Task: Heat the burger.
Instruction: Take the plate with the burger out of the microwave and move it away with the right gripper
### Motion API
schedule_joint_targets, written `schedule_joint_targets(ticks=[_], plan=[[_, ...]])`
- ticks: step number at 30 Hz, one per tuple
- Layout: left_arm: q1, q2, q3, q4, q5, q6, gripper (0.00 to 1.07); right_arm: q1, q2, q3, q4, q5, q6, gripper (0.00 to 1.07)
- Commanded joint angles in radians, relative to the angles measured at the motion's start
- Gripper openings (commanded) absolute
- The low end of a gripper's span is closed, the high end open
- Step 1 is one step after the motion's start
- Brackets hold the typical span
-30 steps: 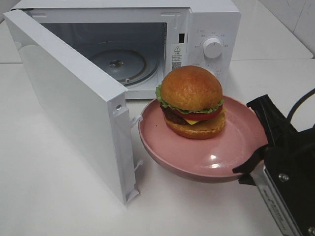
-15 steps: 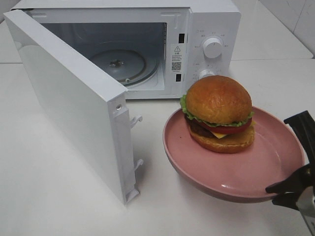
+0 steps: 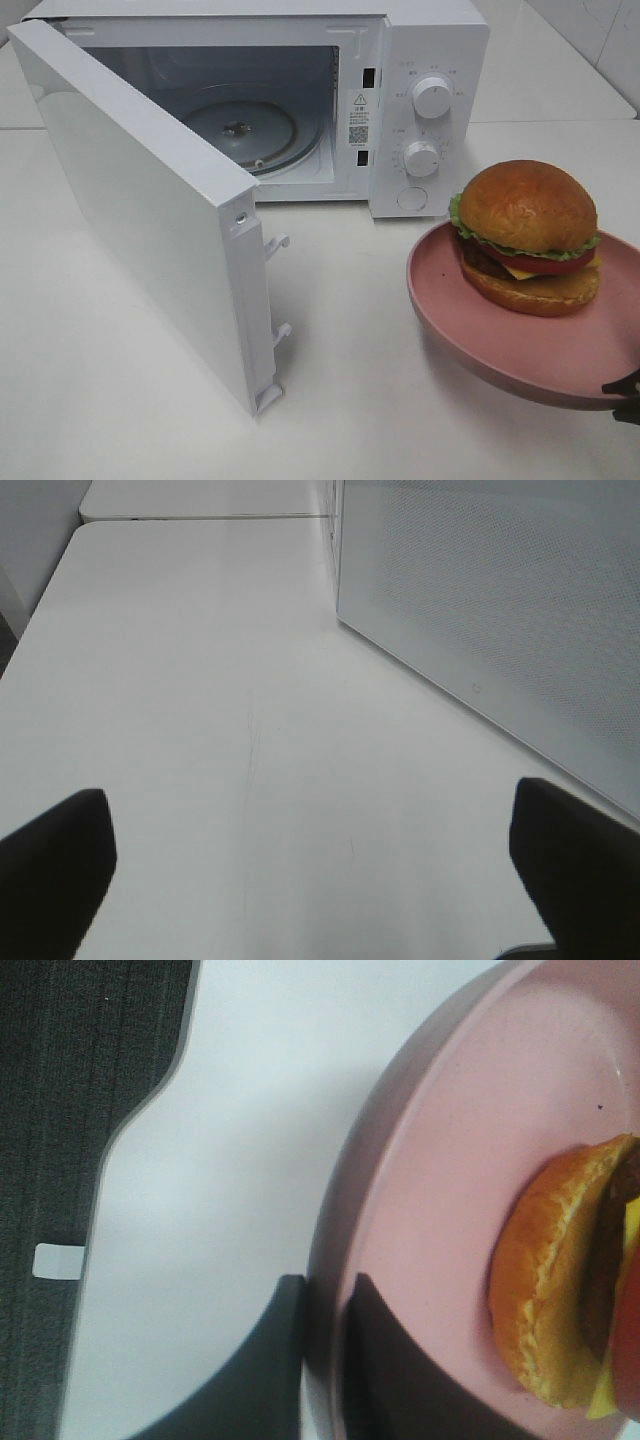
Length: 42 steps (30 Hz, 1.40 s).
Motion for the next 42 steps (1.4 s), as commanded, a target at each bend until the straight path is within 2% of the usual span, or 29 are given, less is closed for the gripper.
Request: schedule_joint_targets(ticks=[1, 2, 4, 7, 9, 10, 12, 15, 17, 22, 24, 32, 42], plan=[[0.001, -0.016, 0.003, -0.001, -0.007, 0.001, 1.0, 0.0, -0.013, -0.007, -0.078, -0.015, 0.095, 0.0], [0.001, -0.016, 0.003, -0.001, -0.007, 0.001, 1.0, 0.0, -0.013, -0.007, -0.078, -0.015, 0.095, 0.0], [0.001, -0.016, 0.003, -0.001, -0.007, 0.001, 1.0, 0.0, -0.013, -0.007, -0.16, 0.046, 0.258, 0.0], [0.001, -0.016, 0.003, -0.001, -0.007, 0.001, 1.0, 0.0, -0.013, -0.007, -0.184, 0.058, 0.302, 0.0], [0.001, -0.016, 0.003, -0.001, -0.007, 0.001, 1.0, 0.0, -0.013, -0.007, -0.27, 0.081, 0.484, 0.0], [0.001, -0.016, 0.003, -0.001, -0.007, 0.001, 1.0, 0.0, -0.013, -0.007, -0.27, 0.081, 0.484, 0.0], [0.001, -0.016, 0.003, -0.001, -0.007, 0.001, 1.0, 0.0, -0.013, -0.007, -0.332, 0.083, 0.637, 0.0], [0.001, -0.016, 0.003, -0.001, -0.007, 0.001, 1.0, 0.0, -0.009, -0.007, -0.355, 0.084, 0.687, 0.0], [0.001, -0.016, 0.003, -0.001, -0.007, 0.001, 1.0, 0.0, 0.032, -0.007, -0.44, 0.113, 0.839, 0.0], [0.001, -0.016, 0.003, -0.001, -0.007, 0.001, 1.0, 0.0, 0.076, -0.007, -0.495, 0.119, 0.924, 0.0], [0.001, -0.016, 0.003, -0.001, -0.007, 0.001, 1.0, 0.0, 0.122, -0.014, -0.556, 0.122, 1.051, 0.0], [0.001, -0.016, 0.003, -0.001, -0.007, 0.001, 1.0, 0.0, 0.238, -0.076, -0.622, 0.18, 1.32, 0.0], [0.001, -0.016, 0.003, -0.001, -0.007, 0.001, 1.0, 0.0, 0.51, -0.197, -0.694, 0.317, 1.694, 0.0]])
